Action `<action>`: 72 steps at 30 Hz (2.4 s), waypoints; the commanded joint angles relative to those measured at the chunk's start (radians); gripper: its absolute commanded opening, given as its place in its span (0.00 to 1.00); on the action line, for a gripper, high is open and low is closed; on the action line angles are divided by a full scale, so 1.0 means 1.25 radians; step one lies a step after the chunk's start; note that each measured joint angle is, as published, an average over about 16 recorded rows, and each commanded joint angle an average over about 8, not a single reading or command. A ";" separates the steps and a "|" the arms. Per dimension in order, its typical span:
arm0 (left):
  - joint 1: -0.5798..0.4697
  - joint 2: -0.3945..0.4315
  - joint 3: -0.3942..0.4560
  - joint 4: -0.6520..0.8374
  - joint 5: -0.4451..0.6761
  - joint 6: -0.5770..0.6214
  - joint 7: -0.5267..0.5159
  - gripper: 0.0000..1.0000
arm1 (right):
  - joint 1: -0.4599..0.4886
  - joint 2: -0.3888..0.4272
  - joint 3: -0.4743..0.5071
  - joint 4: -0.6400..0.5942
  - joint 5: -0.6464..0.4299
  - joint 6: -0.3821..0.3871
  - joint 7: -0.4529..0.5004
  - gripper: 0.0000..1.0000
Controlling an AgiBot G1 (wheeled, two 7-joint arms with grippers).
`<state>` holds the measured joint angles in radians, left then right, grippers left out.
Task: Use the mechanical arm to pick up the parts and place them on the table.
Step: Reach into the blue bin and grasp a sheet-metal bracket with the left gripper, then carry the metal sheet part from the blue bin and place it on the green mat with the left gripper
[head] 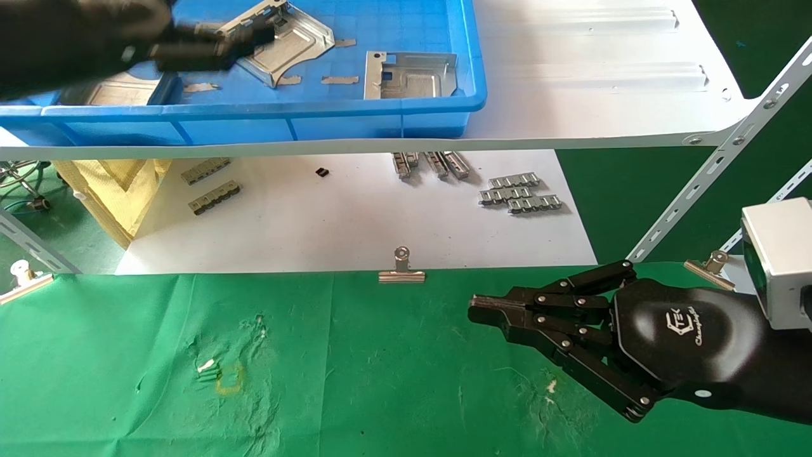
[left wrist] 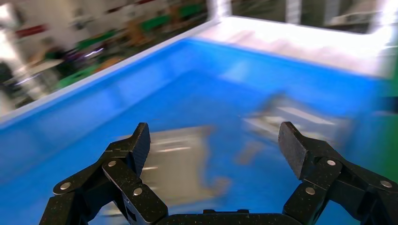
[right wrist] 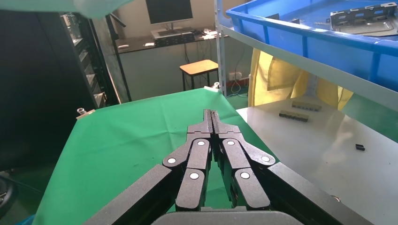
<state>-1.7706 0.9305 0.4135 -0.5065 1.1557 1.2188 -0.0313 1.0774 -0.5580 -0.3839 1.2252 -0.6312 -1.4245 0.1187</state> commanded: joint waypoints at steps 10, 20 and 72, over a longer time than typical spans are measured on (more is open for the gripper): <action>-0.160 0.128 0.068 0.256 0.128 -0.133 -0.001 0.00 | 0.000 0.000 0.000 0.000 0.000 0.000 0.000 0.00; -0.202 0.158 0.089 0.329 0.160 -0.143 0.011 0.00 | 0.000 0.000 0.000 0.000 0.000 0.000 0.000 0.00; -0.150 0.001 0.058 0.171 0.010 0.312 0.229 0.00 | 0.000 0.000 0.000 0.000 0.000 0.000 0.000 1.00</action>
<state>-1.9351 0.9120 0.4977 -0.3341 1.1352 1.6039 0.2426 1.0774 -0.5580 -0.3839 1.2252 -0.6311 -1.4245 0.1187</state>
